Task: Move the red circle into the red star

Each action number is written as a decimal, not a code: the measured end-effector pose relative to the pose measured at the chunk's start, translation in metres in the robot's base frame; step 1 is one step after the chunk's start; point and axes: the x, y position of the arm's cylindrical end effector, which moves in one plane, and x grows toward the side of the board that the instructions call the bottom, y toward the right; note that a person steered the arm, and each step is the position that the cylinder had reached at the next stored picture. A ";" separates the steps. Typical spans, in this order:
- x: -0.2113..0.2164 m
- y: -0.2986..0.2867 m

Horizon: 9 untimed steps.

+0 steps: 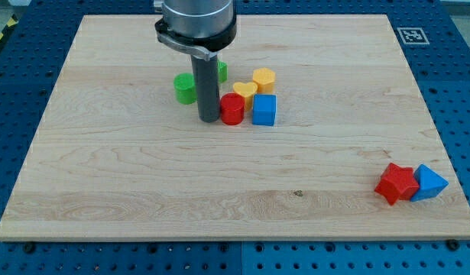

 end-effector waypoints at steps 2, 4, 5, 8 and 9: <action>-0.015 0.029; 0.014 0.045; 0.028 0.053; 0.073 0.124; 0.091 0.158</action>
